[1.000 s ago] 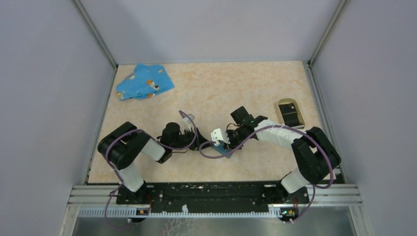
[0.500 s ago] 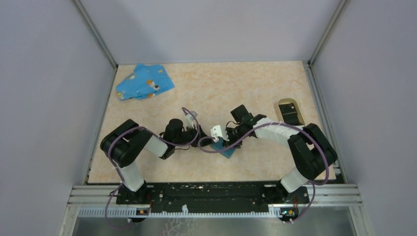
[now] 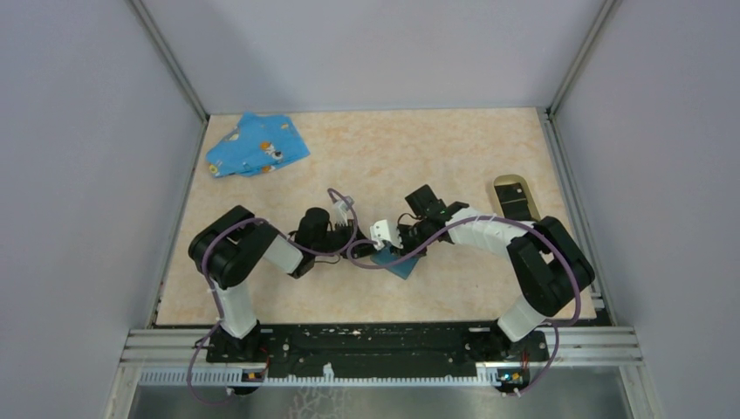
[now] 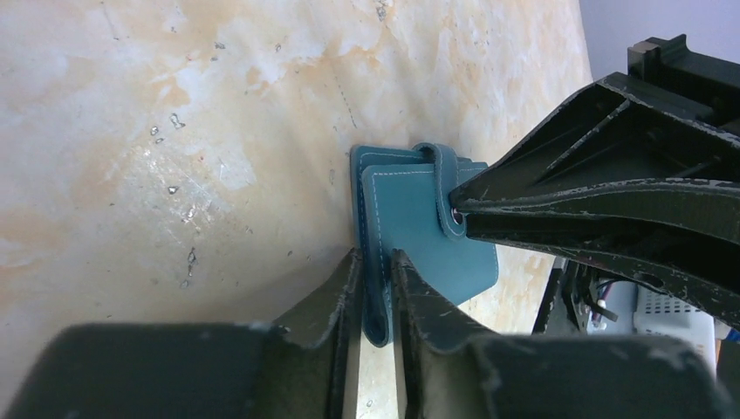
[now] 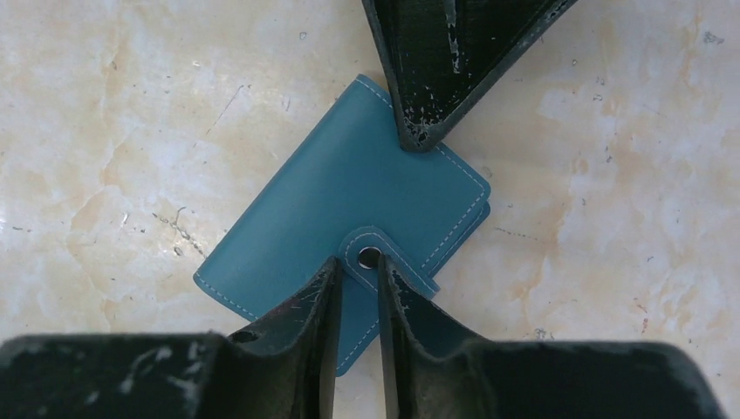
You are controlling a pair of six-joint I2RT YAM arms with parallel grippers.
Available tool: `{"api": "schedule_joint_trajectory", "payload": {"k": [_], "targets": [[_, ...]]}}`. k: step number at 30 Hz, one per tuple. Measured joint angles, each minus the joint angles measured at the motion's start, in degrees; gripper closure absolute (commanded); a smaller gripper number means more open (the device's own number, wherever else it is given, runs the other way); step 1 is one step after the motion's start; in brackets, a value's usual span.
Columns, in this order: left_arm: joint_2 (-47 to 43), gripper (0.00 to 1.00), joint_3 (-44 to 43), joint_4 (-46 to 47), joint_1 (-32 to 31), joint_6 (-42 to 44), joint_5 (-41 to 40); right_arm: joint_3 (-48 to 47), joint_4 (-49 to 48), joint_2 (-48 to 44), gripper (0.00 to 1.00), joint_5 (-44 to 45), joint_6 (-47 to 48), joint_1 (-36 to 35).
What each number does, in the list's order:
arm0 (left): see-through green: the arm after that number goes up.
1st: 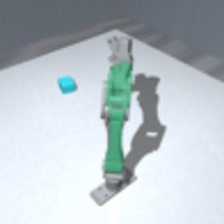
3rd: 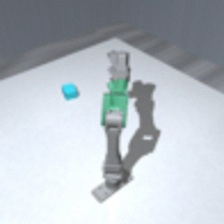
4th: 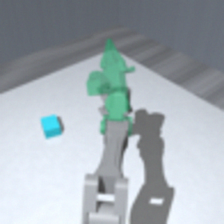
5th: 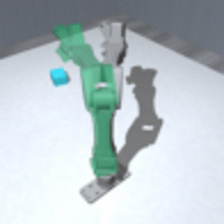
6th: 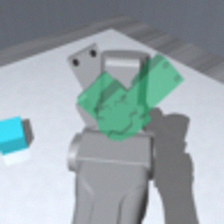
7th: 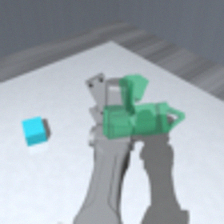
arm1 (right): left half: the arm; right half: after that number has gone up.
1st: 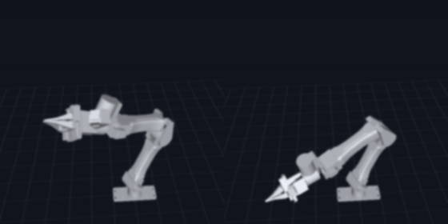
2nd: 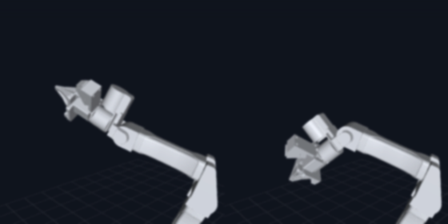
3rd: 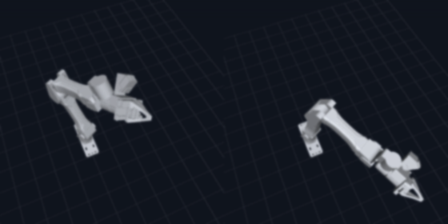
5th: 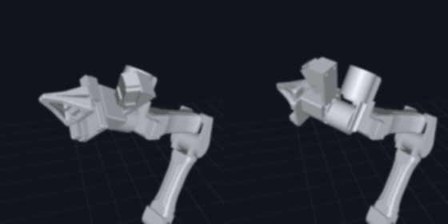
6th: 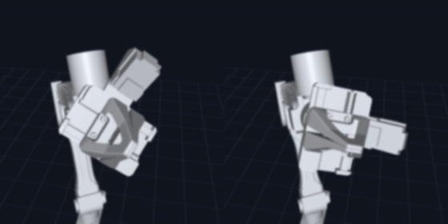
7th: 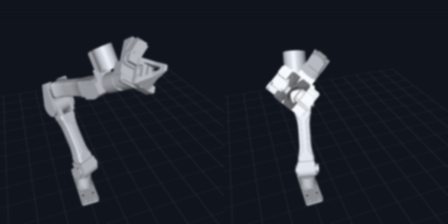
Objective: Put the credit cards into the card holder
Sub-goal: Open the card holder at the center of the board.
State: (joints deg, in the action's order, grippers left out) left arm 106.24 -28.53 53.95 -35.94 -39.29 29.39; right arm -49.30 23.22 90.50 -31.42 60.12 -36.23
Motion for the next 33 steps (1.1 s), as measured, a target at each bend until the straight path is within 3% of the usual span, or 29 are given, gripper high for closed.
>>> {"api": "schedule_joint_trajectory", "payload": {"k": [6, 15, 18, 21, 29, 33], "targets": [[0.15, 1.0, 0.0, -0.15, 0.13, -0.15, 0.24, -0.44, 0.42, -0.02, 1.0, 0.96, -1.36, 0.0], [0.09, 1.0, 1.31, 1.62, 0.02, -0.39, 0.28, -0.59, 0.92, -0.9, 1.0, 0.92, -3.39, -0.02], [-0.13, 1.0, 1.97, 2.1, -0.09, -0.68, 0.37, -0.57, 0.63, -1.9, 0.81, 0.76, -3.76, -0.02], [-0.15, 1.0, 2.32, 2.38, -0.33, -1.05, 0.92, -0.57, -0.39, -2.64, 0.71, 0.33, -3.85, 0.0], [-0.15, 1.0, 2.78, 2.82, -0.72, -1.81, 1.29, -0.55, -0.11, -2.67, 0.54, -0.87, -2.82, -0.02], [-0.15, 1.0, 2.93, 3.08, -0.72, -1.97, 1.29, -0.55, 1.44, -2.6, 0.53, -1.4, -1.64, -0.15]]}}
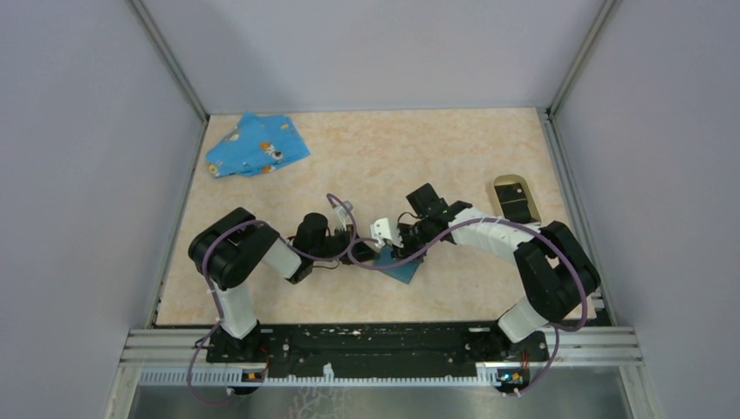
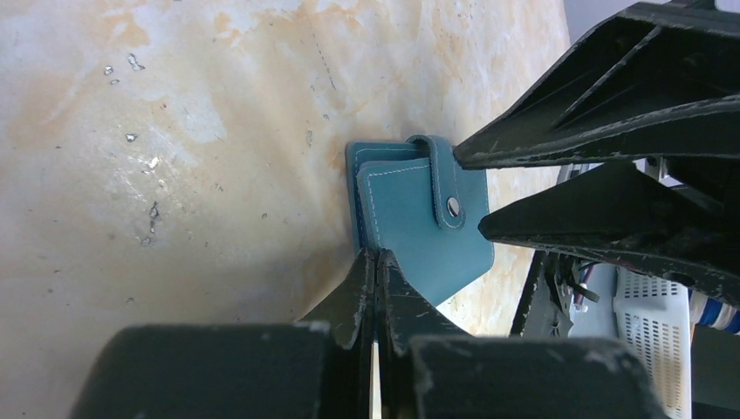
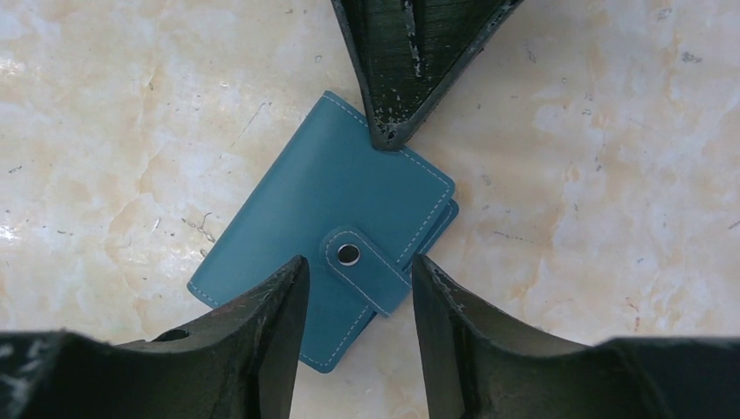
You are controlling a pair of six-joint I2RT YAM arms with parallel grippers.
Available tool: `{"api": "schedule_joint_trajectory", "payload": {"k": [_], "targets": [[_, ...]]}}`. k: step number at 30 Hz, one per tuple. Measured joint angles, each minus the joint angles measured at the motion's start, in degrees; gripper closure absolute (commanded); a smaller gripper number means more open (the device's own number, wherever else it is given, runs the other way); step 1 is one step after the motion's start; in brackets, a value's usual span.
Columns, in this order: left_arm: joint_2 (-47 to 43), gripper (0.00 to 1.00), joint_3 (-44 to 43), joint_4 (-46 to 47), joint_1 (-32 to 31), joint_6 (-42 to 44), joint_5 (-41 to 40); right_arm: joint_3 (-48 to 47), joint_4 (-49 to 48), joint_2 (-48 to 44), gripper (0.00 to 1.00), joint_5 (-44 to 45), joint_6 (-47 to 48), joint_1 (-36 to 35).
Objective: Put the credit cards into the card holder
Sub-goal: Open the card holder at the center of the board.
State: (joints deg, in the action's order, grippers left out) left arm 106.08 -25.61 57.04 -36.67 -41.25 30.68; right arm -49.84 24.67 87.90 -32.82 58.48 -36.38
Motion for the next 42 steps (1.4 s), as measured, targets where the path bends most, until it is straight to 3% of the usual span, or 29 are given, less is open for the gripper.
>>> {"api": "schedule_joint_trajectory", "payload": {"k": [9, 22, 42], "targets": [[0.0, 1.0, 0.22, 0.42, -0.07, -0.13, 0.17, -0.22, 0.72, 3.37, 0.57, 0.0, -0.02, -1.09], [0.02, 1.0, 0.85, 1.2, -0.17, -0.13, 0.22, -2.05, 2.14, 4.63, 0.99, 0.24, -0.04, -1.77], [-0.74, 1.0, 2.58, 2.14, -0.57, -0.07, 0.42, -2.05, 2.51, 4.17, 1.0, -5.97, -2.78, 1.46]]}}
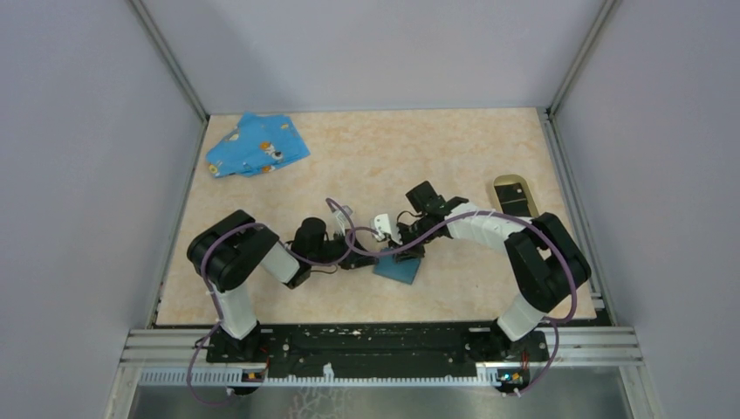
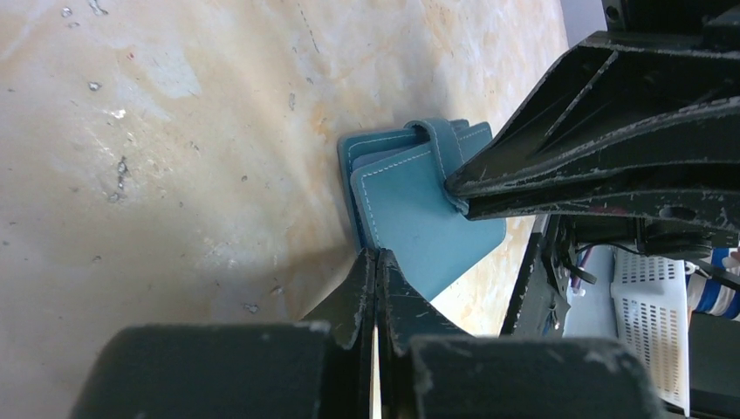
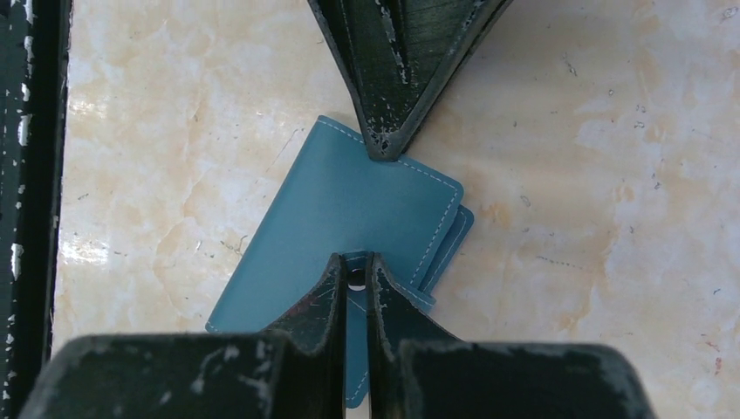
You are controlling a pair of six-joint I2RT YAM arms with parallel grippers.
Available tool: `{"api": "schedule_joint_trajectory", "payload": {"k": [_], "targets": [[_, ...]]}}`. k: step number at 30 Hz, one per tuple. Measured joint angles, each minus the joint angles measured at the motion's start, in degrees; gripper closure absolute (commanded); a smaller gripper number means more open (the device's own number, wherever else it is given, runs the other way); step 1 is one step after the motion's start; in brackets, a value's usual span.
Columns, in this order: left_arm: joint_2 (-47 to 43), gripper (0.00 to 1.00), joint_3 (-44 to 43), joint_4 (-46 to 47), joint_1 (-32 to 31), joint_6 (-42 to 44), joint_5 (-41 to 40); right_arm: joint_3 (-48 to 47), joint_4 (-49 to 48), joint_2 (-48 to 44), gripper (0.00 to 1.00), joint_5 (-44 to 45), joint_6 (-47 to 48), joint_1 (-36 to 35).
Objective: Put the credit cards into the card holder
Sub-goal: Open the card holder at the center of the board.
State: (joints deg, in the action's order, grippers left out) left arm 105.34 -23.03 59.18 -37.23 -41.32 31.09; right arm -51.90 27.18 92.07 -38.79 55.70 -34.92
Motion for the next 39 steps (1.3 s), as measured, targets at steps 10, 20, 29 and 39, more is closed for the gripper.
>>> {"api": "schedule_joint_trajectory", "payload": {"k": [10, 20, 29, 39], "targets": [[-0.57, 1.0, 0.48, -0.07, -0.26, 0.39, 0.0, -0.02, 0.33, -0.04, 1.0, -3.34, -0.5, 2.05], [-1.97, 1.0, 2.23, -1.44, -0.28, 1.6, 0.26, -0.02, 1.4, -0.22, 1.0, -3.45, -0.5, 4.07], [-2.6, 1.0, 2.86, -1.66, -0.28, 2.25, 0.31, -0.02, 2.03, -0.22, 1.0, -3.39, -0.48, 4.17], [-4.31, 1.0, 4.28, -2.27, -0.28, 3.17, 0.28, -0.02, 2.69, -0.22, 1.0, -3.8, -0.44, 4.72]]}}
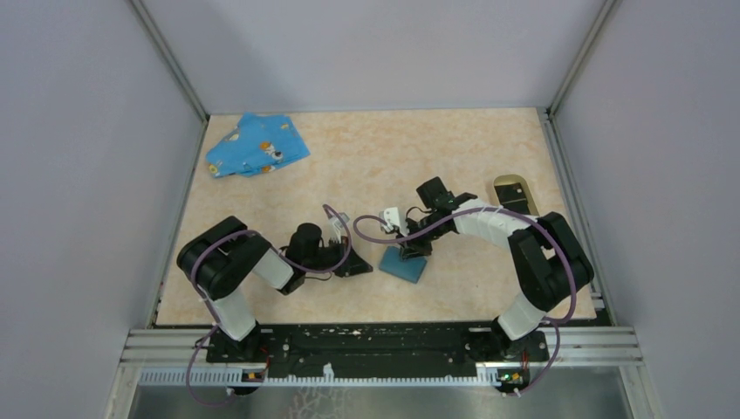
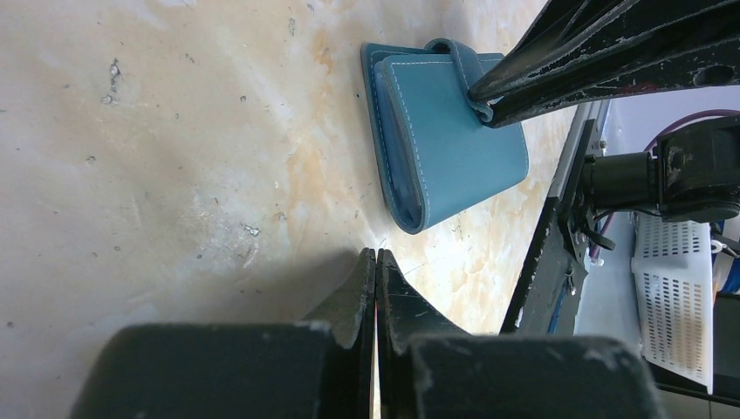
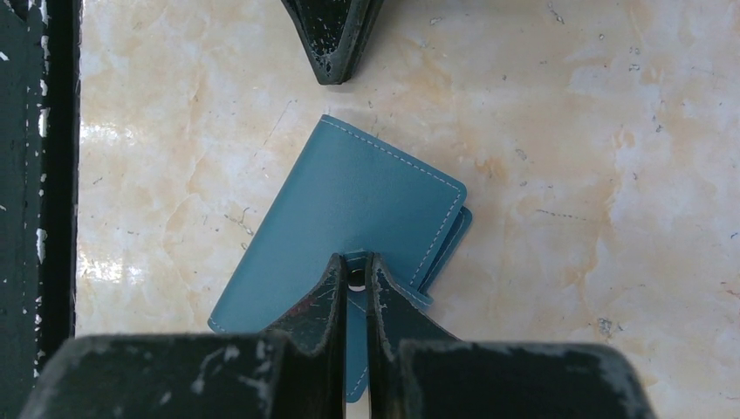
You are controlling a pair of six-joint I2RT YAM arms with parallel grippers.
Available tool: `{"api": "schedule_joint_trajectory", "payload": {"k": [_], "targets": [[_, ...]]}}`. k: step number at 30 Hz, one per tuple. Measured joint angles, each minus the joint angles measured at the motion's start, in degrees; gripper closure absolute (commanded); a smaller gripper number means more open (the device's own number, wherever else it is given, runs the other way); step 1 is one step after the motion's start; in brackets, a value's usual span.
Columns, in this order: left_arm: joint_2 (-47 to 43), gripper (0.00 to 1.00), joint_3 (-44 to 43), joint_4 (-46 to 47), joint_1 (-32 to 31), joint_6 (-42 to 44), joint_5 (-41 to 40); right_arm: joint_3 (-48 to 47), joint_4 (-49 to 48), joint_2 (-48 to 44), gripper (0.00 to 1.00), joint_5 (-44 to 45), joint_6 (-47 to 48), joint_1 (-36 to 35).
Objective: Put the credit cards into the card holder
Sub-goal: Open the card holder at the center of the board.
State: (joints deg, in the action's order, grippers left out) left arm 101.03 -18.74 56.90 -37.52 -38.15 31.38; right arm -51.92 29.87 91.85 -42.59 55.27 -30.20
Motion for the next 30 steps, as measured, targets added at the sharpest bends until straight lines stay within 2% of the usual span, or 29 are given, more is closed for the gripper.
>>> {"api": "schedule_joint_trajectory", "payload": {"k": [30], "targets": [[-2.58, 1.0, 1.01, -0.55, 0.0, 0.76, 0.0, 0.02, 1.55, 0.0, 1.0, -2.99, 2.1, 0.11]]}}
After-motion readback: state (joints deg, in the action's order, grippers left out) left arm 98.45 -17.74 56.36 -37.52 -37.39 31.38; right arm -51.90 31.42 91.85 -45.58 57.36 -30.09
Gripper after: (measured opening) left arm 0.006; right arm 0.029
